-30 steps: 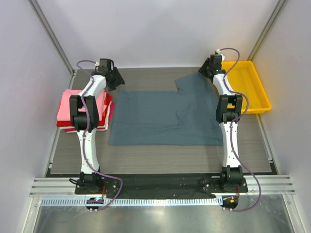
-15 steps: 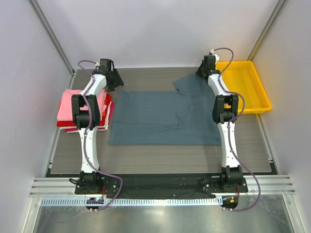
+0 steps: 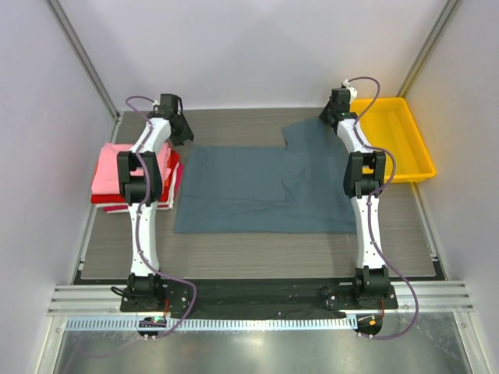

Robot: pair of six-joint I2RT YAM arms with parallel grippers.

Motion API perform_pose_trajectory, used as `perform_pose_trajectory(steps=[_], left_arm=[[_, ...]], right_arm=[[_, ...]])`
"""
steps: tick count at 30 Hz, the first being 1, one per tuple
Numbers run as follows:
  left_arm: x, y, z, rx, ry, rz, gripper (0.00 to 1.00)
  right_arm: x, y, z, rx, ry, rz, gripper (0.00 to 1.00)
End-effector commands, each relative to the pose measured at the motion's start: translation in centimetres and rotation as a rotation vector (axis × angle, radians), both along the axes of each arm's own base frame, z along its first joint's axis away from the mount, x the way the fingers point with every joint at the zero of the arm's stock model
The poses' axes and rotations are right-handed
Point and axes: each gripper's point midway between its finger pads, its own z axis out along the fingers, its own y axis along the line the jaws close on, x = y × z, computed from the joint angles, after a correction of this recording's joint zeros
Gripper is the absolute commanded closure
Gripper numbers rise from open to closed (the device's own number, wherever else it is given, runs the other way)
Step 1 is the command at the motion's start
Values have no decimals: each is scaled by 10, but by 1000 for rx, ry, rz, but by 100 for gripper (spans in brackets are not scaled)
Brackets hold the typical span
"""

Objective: Fold and stack the t-shirts
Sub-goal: Fold the tshirt

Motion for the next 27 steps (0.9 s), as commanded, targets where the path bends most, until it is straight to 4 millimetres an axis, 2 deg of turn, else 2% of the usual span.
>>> perform_pose_trajectory(steps=[1,6,14,15,16,18,22,24,25,27], left_arm=[[-2,-3,1,-6,16,-33,59],[-10,-8,4,5,26,-55,57],[-19,-25,-10,-7,72,-104,57],[-21,-26,-11,-3,77,-105,57],[-22,-26,-12,2,80,-105,58],[-22,-26,-14,-4,83,-106,66],[-16,-24,-16,11,72,-95,73],[-14,-21,-22,28,86,-83,86],[-8,-20,-18,29,71,-84,100],[-7,-21,-23,29,83,-85,100]], right_arm=[[1,-10,45,5,-60,-22,99],[1,-4,46,46,-62,-15,99],[-2,0,49,62,-55,-1,99],[-2,0,50,65,-56,-2,99],[-2,-17,50,65,-57,-25,99],[-2,-18,51,67,-60,-27,99],[-2,-18,56,69,-66,-20,99],[-2,-18,56,73,-66,-19,99],[-2,-18,57,77,-67,-10,99],[-3,-18,64,82,-75,-4,99]])
